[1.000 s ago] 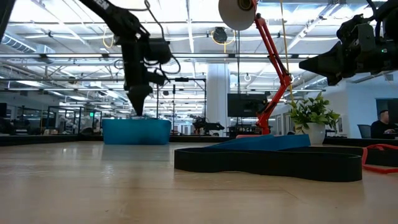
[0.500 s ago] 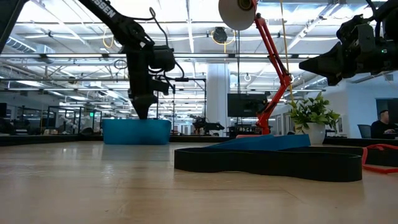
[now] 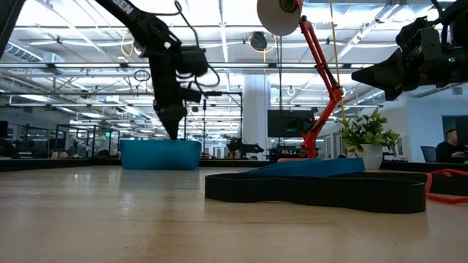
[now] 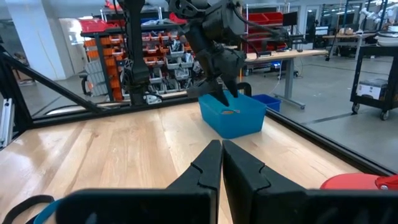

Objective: Pick and place rubber bands into bin
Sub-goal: Put the orange rubber band into the blue container

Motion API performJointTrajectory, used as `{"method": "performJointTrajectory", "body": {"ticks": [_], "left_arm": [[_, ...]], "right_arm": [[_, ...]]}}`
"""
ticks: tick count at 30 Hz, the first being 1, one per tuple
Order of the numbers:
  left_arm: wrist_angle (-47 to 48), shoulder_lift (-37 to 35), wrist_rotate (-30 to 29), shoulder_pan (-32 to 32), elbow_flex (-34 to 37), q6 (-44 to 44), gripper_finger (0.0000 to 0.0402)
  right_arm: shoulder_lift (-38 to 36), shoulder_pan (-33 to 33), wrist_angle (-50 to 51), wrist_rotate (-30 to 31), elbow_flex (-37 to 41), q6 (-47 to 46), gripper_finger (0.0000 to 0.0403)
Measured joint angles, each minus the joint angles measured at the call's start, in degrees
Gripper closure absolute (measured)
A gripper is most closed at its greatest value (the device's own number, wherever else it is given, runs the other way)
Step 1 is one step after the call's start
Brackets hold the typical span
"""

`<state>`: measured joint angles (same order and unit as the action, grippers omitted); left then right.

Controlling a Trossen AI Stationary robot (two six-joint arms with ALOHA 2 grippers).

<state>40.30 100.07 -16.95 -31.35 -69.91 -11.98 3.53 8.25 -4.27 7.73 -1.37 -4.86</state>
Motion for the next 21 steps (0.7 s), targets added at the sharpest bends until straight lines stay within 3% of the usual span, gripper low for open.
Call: {"method": "performJointTrajectory", "body": {"ticks": [6, 11, 15, 21], "left_arm": [[-1.47, -7.29, 3.38, -0.64, 0.0, 0.12, 0.0198], [-4.76, -17.46, 19.13, -0.45, 0.66, 0.25, 0.0198], [-13.79, -27.73, 26.88, 0.24, 7.58, 1.46, 0.0197], [-25.62, -43.87, 27.6, 3.79, 21.93, 7.05, 0.0197]], "right_arm": [[0.04, 0.0, -1.92, -0.29, -0.02, -1.57, 0.0394], [0.02, 0.01, -5.27, -0.37, -0.01, -6.67, 0.0394], [0.02, 0.02, -6.54, -0.31, -0.02, -6.52, 0.0394], [0.02, 0.0, -8.63, -0.31, 0.0, -6.17, 0.0394]]}}
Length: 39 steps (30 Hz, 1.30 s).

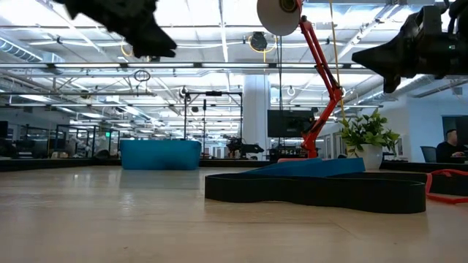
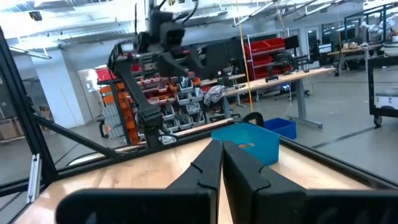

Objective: Pick and place rubber bands into bin
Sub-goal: Put the orange rubber band into the blue container

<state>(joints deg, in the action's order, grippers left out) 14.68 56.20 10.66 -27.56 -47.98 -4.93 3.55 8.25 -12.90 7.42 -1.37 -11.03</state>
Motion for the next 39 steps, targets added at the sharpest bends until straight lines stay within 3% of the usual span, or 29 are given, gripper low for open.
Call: {"method": "performJointTrajectory", "body": {"ticks": [9, 18, 31, 39], "left_arm": [[-8.42, -16.65, -0.45, 6.38, 19.16, 6.64, 0.0197], [-12.42, -25.97, -4.71, 7.81, 31.21, 10.27, 0.0197], [-17.04, -27.47, -4.73, 7.81, 33.93, 9.6, 0.0197], [-17.93, -27.47, -4.74, 7.77, 33.93, 8.78, 0.0197]], "right_arm": [[-0.02, 0.0, -3.54, 0.24, 0.0, 0.14, 0.0394], [-0.02, 0.02, -3.59, 0.24, 0.0, 1.5, 0.0394], [-0.02, 0.0, -4.29, -1.39, 0.0, 1.48, 0.0389], [-0.02, -0.02, -6.13, -6.39, 0.0, 2.98, 0.0317]]}}
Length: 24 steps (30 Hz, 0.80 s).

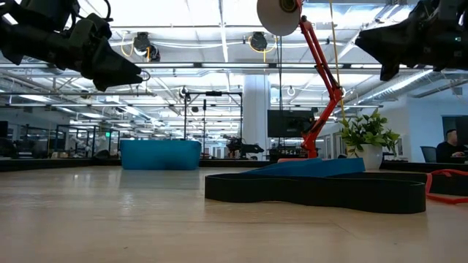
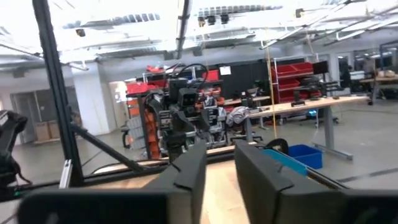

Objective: Pick and place rubber bands into bin
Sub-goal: Put the orange rubber band into the blue container

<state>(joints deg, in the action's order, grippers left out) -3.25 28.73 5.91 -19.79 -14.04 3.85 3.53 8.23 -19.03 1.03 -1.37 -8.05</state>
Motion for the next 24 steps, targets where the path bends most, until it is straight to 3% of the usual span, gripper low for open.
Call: {"method": "performJointTrajectory", "body": {"ticks": [9, 14, 19, 24], "left_arm": [[0.0, 0.0, 0.02, 0.0, 0.0, -0.06, 0.0197], [0.07, 0.0, 0.02, 0.0, -0.02, -0.04, 0.0197], [0.17, 0.11, 0.02, 0.0, -0.02, -0.02, 0.0197], [0.2, 0.11, 0.02, 0.0, -0.04, 0.11, 0.0197]], "right_arm": [[0.03, 0.02, -0.55, -1.04, 0.0, 1.01, 0.023], [0.19, -0.11, -6.38, -1.1, 0.0, -2.59, 0.0216], [2.45, -0.46, -11.61, -4.16, -0.06, 2.52, 0.0214], [9.41, -2.41, -3.47, 1.42, -3.56, 6.02, 0.0218]]}}
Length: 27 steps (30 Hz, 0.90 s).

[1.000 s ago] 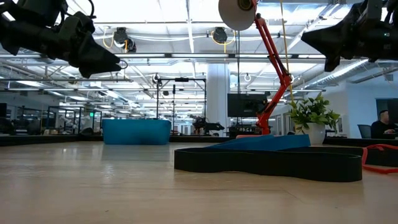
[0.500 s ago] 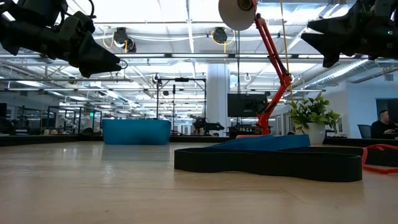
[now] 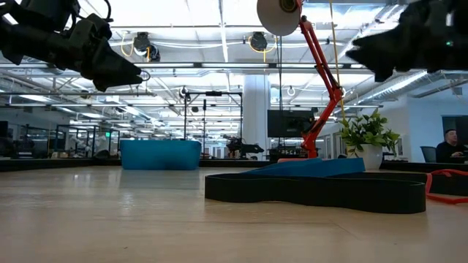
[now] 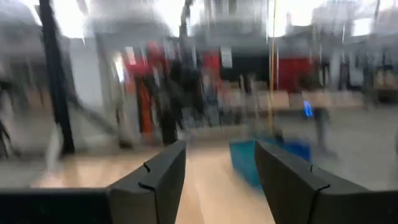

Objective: Pick and place rubber bands into bin
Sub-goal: Put the orange rubber band into the blue container

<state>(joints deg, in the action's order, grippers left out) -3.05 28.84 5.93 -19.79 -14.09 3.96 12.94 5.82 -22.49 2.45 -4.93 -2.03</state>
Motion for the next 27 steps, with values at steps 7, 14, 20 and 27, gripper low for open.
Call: {"method": "performJointTrajectory", "body": {"ticks": [7, 14, 20, 27], "left_arm": [[0.34, 0.0, -0.02, 0.01, 0.0, -0.66, 0.0197], [0.93, 0.02, -0.04, 0.0, -0.02, -2.35, 0.0197], [1.62, 0.02, -0.04, 0.0, -0.02, -2.38, 0.0197], [1.63, 0.02, -0.07, 0.02, -0.02, -2.38, 0.0197]], "right_arm": [[19.17, -4.44, 6.5, 5.83, -9.76, 4.88, 0.0222], [41.62, -8.22, 13.51, 6.25, -18.35, 0.85, 0.0222], [54.72, -10.0, 15.82, 1.64, -24.2, -1.71, 0.0222], [63.85, -10.42, 17.59, 1.93, -25.44, -2.99, 0.0222]]}}
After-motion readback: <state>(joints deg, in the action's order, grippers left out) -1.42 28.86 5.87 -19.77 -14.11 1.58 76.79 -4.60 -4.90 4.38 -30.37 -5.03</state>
